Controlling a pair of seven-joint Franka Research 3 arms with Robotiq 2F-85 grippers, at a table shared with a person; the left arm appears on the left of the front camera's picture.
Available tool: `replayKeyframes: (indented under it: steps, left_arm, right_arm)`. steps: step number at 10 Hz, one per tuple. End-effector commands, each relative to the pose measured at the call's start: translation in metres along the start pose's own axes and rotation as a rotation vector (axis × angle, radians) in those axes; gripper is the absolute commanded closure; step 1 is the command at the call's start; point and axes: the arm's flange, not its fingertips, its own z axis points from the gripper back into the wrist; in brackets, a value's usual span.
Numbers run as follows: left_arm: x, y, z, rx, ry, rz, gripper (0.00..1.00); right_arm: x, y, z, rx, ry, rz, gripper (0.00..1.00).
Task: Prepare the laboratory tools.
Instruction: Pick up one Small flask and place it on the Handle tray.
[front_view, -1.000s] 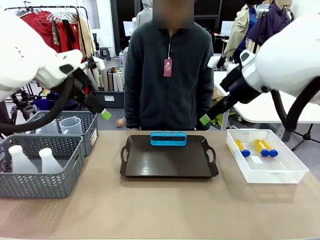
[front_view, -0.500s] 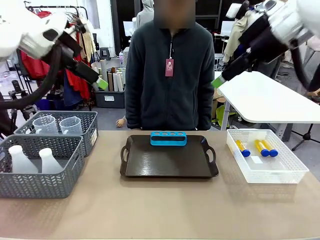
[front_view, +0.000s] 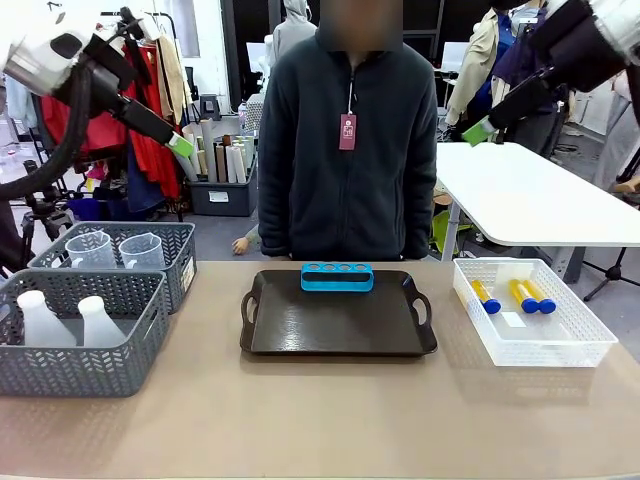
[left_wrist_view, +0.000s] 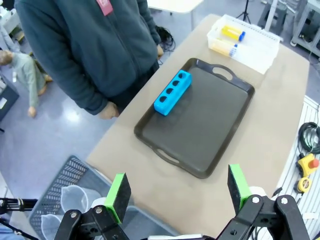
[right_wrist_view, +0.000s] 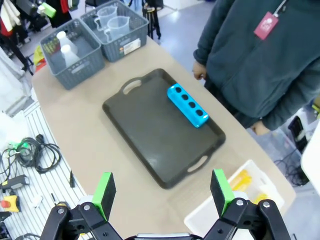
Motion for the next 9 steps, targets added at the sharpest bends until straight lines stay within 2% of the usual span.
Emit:
replayKeyframes:
  steps: [1, 3, 8, 9]
  left_arm:
    - [-0.001, 0.005, 0.004, -0.035, -0.012, -0.02, 0.0]
    - [-0.001, 0.003, 0.004, -0.034, -0.022, -0.026, 0.0]
    - [0.006, 0.009, 0.01, 0.014, -0.04, -0.023, 0.0]
    - [0.006, 0.002, 0.008, 0.006, -0.014, -0.017, 0.0]
  right_arm:
    - [-0.003, -0.017, 0.012, 0.015, -0.031, 0.007, 0.0]
    - [-0.033, -0.032, 0.032, -0.002, -0.035, 0.001, 0.0]
    - [-0.048, -0.048, 0.036, -0.002, -0.038, -0.033, 0.0]
    - [-0.04, -0.048, 0.044, -0.037, -0.026, -0.042, 0.0]
